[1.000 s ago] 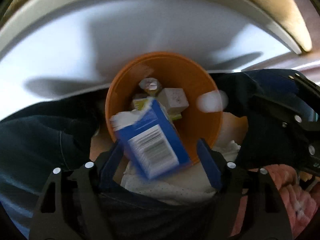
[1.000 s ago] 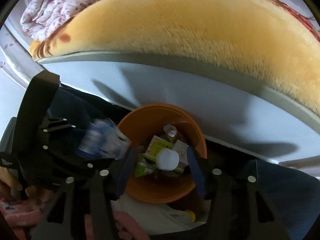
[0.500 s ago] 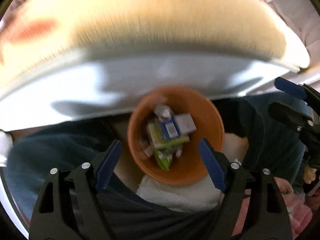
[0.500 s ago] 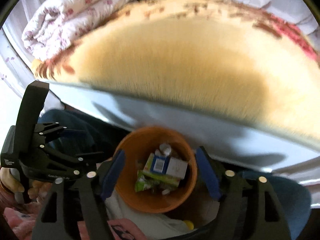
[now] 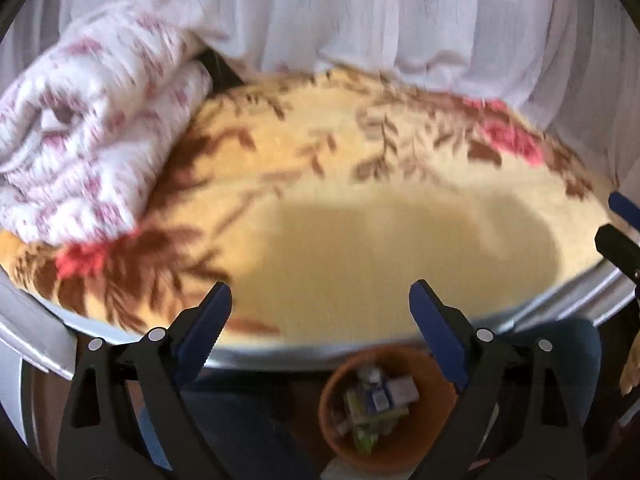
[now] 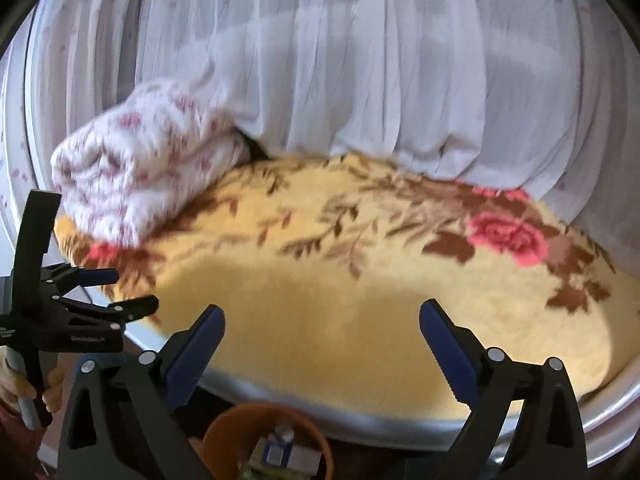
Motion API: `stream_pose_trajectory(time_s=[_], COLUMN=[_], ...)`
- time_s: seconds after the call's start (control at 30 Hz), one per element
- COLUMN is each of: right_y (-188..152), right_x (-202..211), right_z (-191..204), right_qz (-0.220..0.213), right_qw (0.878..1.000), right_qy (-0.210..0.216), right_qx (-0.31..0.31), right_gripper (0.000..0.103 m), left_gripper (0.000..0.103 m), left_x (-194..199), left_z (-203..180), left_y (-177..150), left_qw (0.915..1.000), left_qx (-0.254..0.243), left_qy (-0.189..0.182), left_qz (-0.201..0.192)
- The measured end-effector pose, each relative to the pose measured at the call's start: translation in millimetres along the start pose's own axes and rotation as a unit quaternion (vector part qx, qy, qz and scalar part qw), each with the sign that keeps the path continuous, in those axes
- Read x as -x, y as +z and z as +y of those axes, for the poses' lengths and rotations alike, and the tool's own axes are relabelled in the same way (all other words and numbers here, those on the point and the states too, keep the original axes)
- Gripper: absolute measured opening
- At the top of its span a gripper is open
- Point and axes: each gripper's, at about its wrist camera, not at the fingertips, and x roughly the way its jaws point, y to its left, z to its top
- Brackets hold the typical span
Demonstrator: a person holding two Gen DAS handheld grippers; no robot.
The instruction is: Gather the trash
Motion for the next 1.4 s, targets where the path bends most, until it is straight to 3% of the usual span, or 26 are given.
stream_pose_trajectory(time_s=[0.23, 0.4, 1.4], right_y=[21, 31, 38], right_x=[14, 21, 26], right_z=[-9, -13, -13], right_qz=[-0.043, -0.061, -0.071], right_qw=[0.999, 0.998, 0.997], right_qy=[-0.015, -0.02, -0.02], right_qx=[-0.007, -0.013, -0.009], right_gripper=[0.097, 0.097, 0.097], left_gripper=[0.089, 0.089, 0.089], left_x=[29, 44, 54], left_z=[3, 4, -4], left_y=[32, 43, 49], left_qw=[0.997, 0.9946, 0.993], left_qx=[0.019, 0.026, 0.024], left_qy=[0.017, 0.017, 0.02], left_qz=[-0.074, -0.099, -0.114])
